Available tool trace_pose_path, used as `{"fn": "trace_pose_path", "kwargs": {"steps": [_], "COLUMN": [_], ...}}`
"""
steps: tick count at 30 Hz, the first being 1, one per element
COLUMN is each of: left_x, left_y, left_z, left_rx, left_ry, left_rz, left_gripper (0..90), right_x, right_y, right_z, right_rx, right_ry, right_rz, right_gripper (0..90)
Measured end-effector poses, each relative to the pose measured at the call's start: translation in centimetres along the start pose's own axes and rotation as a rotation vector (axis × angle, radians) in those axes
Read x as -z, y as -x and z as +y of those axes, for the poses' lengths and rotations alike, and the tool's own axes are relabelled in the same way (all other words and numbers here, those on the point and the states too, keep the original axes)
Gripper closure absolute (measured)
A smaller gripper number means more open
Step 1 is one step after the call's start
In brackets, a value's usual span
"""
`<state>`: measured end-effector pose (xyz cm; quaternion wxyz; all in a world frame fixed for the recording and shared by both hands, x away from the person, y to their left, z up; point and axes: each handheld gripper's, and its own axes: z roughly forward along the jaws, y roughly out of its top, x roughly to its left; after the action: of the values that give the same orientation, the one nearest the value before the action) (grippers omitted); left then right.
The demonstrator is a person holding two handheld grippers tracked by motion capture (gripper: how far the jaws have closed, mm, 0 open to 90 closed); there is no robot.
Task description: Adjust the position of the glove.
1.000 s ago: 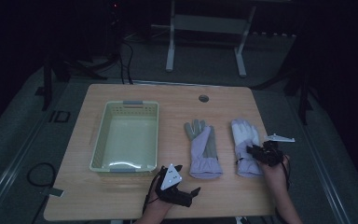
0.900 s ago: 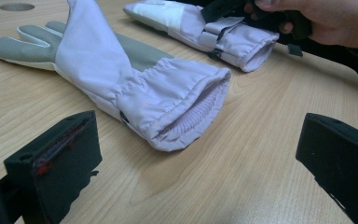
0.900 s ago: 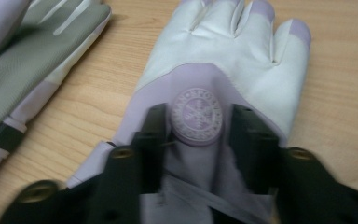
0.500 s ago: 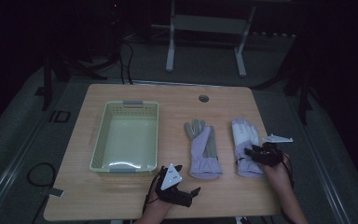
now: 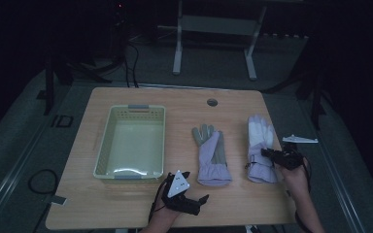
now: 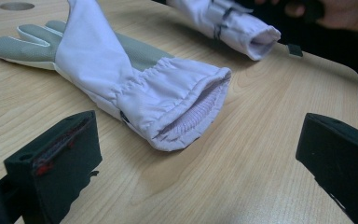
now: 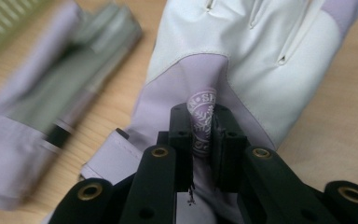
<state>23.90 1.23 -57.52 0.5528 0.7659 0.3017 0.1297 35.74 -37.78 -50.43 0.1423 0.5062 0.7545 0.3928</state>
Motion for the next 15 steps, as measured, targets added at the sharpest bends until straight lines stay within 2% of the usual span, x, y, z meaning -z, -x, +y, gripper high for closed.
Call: {"fn": "trace_pose_path", "kwargs": {"steps": [3, 7, 11, 15], "left_x": [0.0, 0.0, 0.0, 0.0], "left_y": [0.0, 0.0, 0.0, 0.0], "left_z": [0.0, 0.0, 0.0, 0.0], "left_rx": [0.001, 0.002, 0.0, -0.003], "left_ry": [0.0, 0.002, 0.002, 0.002], "left_rz": [0.0, 0.001, 0.001, 0.003], "left_gripper": [0.0, 0.0, 0.0, 0.0], "right_x": [1.8, 3.5, 4.9, 5.5], "right_y": [-0.7, -1.9, -3.9, -6.1], "right_z": [1.4, 3.3, 5.0, 6.3], "right_rx": [0.009, 0.026, 0.07, 0.101], "right_ry": [0.045, 0.068, 0.099, 0.109], "right_rz": [0.009, 0.027, 0.02, 0.039], "right_gripper": [80.7, 80.7, 80.8, 80.8]}}
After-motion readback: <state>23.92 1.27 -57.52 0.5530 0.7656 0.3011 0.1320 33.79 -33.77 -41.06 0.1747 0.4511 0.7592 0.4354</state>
